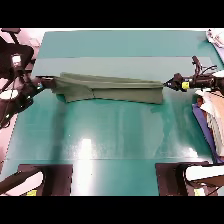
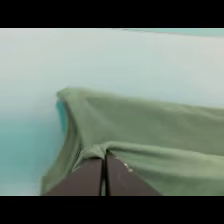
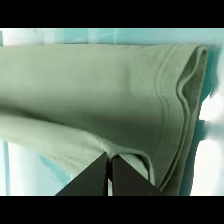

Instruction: Fold the shirts.

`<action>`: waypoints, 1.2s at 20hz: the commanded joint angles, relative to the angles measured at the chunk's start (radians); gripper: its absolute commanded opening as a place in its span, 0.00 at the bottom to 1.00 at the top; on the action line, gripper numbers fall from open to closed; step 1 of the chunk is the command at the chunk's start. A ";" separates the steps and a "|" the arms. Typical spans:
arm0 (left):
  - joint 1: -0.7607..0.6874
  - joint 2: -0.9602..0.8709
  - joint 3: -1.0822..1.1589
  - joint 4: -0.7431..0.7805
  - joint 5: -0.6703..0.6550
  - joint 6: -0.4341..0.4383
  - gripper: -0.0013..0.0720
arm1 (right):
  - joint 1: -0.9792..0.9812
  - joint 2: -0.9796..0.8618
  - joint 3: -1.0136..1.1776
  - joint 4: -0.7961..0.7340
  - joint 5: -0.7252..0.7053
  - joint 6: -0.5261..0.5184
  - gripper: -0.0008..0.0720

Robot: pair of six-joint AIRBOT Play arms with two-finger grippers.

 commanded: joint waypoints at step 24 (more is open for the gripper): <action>-0.082 -0.391 0.502 0.059 0.117 0.150 0.67 | -0.025 -0.040 0.032 0.016 -0.059 -0.016 0.68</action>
